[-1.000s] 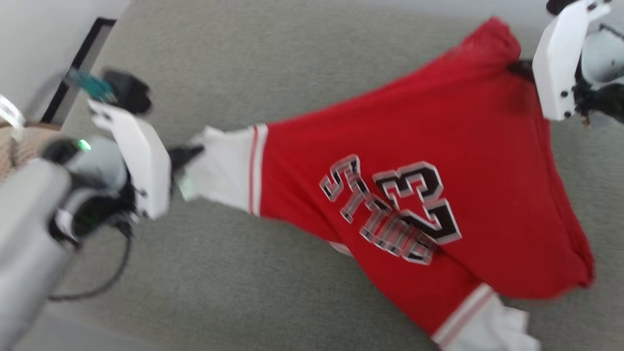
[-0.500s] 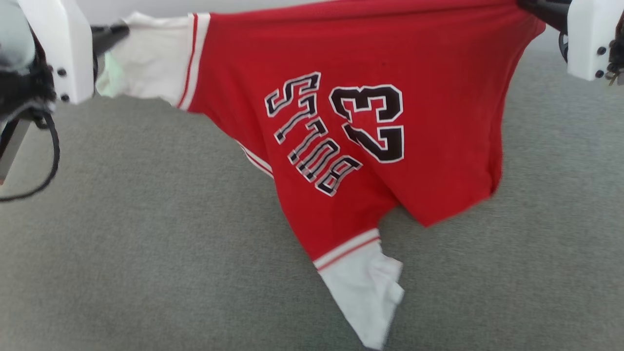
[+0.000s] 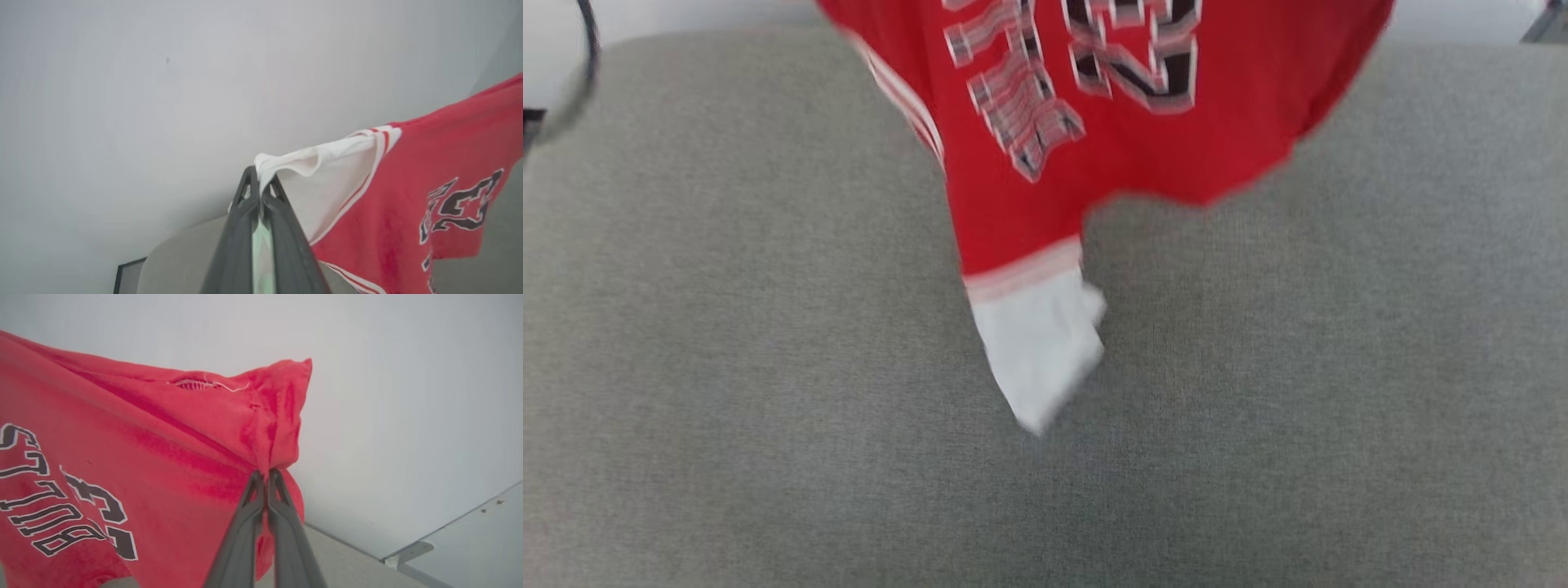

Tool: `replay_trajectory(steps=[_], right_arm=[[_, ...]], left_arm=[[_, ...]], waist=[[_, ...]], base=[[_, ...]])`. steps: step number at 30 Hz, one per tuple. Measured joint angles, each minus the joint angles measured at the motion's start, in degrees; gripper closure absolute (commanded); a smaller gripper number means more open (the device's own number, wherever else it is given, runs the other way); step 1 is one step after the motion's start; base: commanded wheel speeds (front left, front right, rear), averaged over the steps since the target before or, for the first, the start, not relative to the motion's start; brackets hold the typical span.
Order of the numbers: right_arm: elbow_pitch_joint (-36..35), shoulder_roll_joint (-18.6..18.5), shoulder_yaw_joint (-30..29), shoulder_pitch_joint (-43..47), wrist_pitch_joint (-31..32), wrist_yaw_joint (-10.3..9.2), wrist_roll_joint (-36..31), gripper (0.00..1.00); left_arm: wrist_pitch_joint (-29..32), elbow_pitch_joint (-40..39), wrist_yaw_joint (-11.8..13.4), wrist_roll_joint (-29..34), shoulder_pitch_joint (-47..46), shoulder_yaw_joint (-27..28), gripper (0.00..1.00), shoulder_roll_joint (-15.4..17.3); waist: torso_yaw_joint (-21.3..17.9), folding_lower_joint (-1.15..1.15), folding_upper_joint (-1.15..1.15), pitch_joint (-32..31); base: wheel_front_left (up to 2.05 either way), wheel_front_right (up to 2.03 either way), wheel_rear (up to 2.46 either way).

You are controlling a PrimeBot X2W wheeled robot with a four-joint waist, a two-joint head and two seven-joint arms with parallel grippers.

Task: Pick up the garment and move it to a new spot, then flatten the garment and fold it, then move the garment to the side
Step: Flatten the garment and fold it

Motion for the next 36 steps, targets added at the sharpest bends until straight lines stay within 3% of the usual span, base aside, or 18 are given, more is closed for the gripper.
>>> replay_trajectory(steps=[7,8,9,13,17,22,29,34,36], right_arm=[[10.3,6.3,-4.7,-9.6,-22.6,0.01,-14.0,1.00],[13.6,7.8,-6.1,-12.1,-28.6,0.01,-17.9,1.00],[15.0,8.4,-6.6,-12.9,-31.6,0.01,-19.9,1.00],[21.1,10.6,-7.2,-13.9,-36.2,0.01,-23.8,1.00],[25.3,11.8,-4.7,-11.2,-35.5,0.01,-23.2,1.00],[27.3,12.0,-0.4,-4.5,-32.5,0.00,-18.2,1.00],[22.3,9.6,5.9,5.6,-28.6,-0.05,-9.2,1.00],[16.9,5.9,8.7,13.7,-27.3,-0.05,-4.2,1.00],[14.7,4.5,9.5,16.7,-26.9,-0.04,-3.1,1.00]], left_arm=[[-23.2,9.6,0.6,11.9,-13.2,0.1,1.00,-3.9],[-30.8,11.7,1.1,14.6,-16.6,0.1,1.00,-5.0],[-34.0,12.9,0.8,16.2,-17.9,-0.2,1.00,-5.4],[-40.4,18.3,-1.0,17.3,-18.7,-1.8,1.00,-7.3],[-38.4,22.7,-3.0,15.8,-14.9,-4.7,1.00,-8.3],[-28.5,19.6,-3.2,8.4,-6.1,-11.4,1.00,-8.1],[-12.3,5.8,-3.2,-7.4,7.0,-19.5,1.00,-0.2],[-6.7,-3.6,-3.2,-13.5,15.5,-21.6,1.00,4.7],[-5.2,-7.3,-2.1,-14.6,19.0,-22.5,1.00,6.6]], waist=[[-0.9,0.00,0.00,5.0],[-0.9,0.00,0.00,6.3],[-0.9,0.00,0.00,6.8],[-0.4,0.00,0.00,7.7],[0.4,0.00,0.00,7.6],[1.1,0.00,0.00,6.7],[1.8,0.00,0.00,4.9],[2.2,0.00,0.00,3.3],[2.2,0.00,0.00,2.5]], base=[[0.00,0.00,0.00],[0.00,0.00,0.00],[0.00,0.00,0.00],[0.00,0.00,0.00],[0.00,0.00,0.00],[0.00,0.00,0.00],[0.00,0.00,0.00],[0.00,0.00,0.00],[0.00,0.00,0.00]])
